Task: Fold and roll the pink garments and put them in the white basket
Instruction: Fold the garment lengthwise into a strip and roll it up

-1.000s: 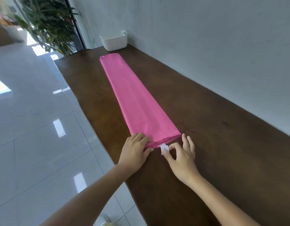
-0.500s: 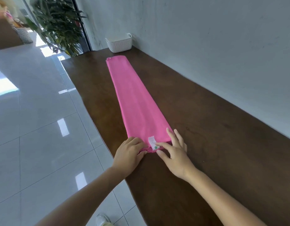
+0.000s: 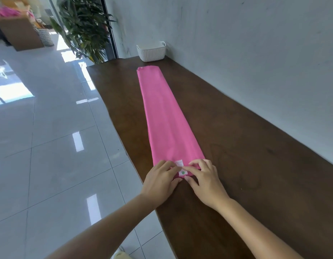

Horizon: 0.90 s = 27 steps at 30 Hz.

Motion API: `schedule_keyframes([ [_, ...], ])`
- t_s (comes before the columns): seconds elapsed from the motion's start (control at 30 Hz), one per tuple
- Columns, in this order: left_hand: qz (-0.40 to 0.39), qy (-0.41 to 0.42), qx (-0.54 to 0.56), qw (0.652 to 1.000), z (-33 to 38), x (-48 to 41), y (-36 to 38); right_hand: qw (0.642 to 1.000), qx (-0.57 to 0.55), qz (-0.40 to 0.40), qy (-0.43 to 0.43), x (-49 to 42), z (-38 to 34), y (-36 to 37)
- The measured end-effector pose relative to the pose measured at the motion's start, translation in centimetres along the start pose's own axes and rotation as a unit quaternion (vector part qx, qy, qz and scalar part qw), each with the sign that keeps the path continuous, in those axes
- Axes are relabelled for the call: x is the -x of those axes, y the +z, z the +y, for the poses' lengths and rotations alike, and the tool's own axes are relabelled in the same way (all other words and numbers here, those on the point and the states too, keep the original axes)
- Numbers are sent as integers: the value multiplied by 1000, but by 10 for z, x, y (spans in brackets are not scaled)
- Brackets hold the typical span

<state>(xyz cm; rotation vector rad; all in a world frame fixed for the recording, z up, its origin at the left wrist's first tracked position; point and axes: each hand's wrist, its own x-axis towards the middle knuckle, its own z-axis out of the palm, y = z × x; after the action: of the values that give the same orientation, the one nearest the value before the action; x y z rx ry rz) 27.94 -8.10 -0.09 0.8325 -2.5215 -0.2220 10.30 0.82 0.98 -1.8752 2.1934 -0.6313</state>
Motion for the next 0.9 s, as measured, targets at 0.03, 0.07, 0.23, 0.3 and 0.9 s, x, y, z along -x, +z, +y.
schedule_keyframes([
  [0.03, 4, 1, -3, 1000, 1, 0, 2, 1000, -3, -6, 1, 0, 1, -1],
  [0.07, 9, 2, -7, 1000, 2, -1, 3, 1000, -5, -10, 3, -1, 1, -2],
  [0.23, 32, 44, -56, 997, 7, -4, 4, 1000, 4, -24, -1, -1, 1, -4],
  [0.3, 42, 66, -78, 994, 6, -5, 7, 1000, 13, -23, -10, -1, 1, -5],
  [0.9, -11, -73, 18, 997, 1, 6, -12, 983, 113, 19, -144, -9, -4, 13],
])
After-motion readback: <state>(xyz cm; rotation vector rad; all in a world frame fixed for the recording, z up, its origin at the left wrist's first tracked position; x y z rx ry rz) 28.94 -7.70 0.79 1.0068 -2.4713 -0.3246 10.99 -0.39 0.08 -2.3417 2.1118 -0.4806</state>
